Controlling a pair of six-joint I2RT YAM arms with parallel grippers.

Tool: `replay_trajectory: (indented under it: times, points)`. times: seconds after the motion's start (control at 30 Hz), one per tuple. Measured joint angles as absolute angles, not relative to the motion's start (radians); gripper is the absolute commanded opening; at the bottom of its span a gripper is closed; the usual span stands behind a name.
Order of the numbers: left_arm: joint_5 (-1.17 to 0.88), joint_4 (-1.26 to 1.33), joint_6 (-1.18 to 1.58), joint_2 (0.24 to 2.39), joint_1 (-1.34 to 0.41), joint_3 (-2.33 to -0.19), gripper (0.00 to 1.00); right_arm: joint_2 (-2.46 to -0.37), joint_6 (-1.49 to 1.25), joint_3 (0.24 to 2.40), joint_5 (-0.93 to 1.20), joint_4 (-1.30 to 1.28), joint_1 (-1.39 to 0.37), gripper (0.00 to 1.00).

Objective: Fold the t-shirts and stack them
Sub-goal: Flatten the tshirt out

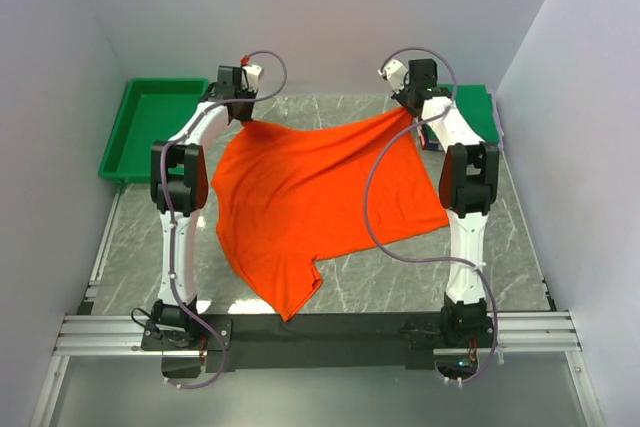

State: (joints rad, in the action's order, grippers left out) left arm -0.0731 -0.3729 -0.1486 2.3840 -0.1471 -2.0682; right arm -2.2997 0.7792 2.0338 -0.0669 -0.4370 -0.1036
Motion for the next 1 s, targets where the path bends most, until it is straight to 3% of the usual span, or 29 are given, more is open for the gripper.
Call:
replay_trajectory:
  times: [0.13,0.17,0.2,0.23,0.27,0.37,0.43,0.5,0.57,0.63,0.73,1.0]
  points:
    - [0.011,-0.371,-0.136,2.384,-0.137,-2.064,0.13,-2.362,0.760,2.110,-0.116,-0.444,-0.118,0.30]
    - [0.031,-0.367,-0.133,2.384,-0.132,-2.064,0.17,-2.365,0.751,2.111,-0.126,-0.449,-0.121,0.37]
    - [0.051,-0.363,-0.129,2.384,-0.126,-2.064,0.25,-2.365,0.743,2.110,-0.137,-0.460,-0.123,0.38]
    - [0.067,-0.360,-0.125,2.384,-0.120,-2.064,0.35,-2.362,0.736,2.108,-0.145,-0.470,-0.125,0.61]
    - [0.077,-0.359,-0.120,2.383,-0.114,-2.064,0.48,-2.357,0.720,2.104,-0.149,-0.479,-0.127,0.74]
    - [0.093,-0.356,-0.100,2.369,-0.093,-2.055,0.56,-2.299,0.699,2.034,-0.148,-0.518,-0.128,0.76]
    - [0.084,-0.362,-0.088,2.322,-0.076,-2.006,0.56,-2.239,0.678,1.968,-0.144,-0.564,-0.128,0.76]
    - [0.060,-0.359,-0.083,2.241,-0.062,-1.920,0.55,-2.177,0.660,1.920,-0.123,-0.621,-0.128,0.74]
    - [0.020,-0.366,-0.083,2.132,-0.051,-1.818,0.52,-2.113,0.643,1.887,-0.090,-0.691,-0.128,0.62]
    - [-0.023,-0.385,-0.082,2.028,-0.048,-1.739,0.49,-2.048,0.630,1.856,-0.047,-0.748,-0.128,0.43]
    - [-0.096,-0.404,-0.070,1.910,-0.052,-1.655,0.41,-1.975,0.616,1.791,0.001,-0.816,-0.128,0.24]
    - [-0.198,-0.494,-0.040,1.847,-0.059,-1.430,0.36,-1.986,0.601,1.546,0.015,-0.884,-0.128,0.11]
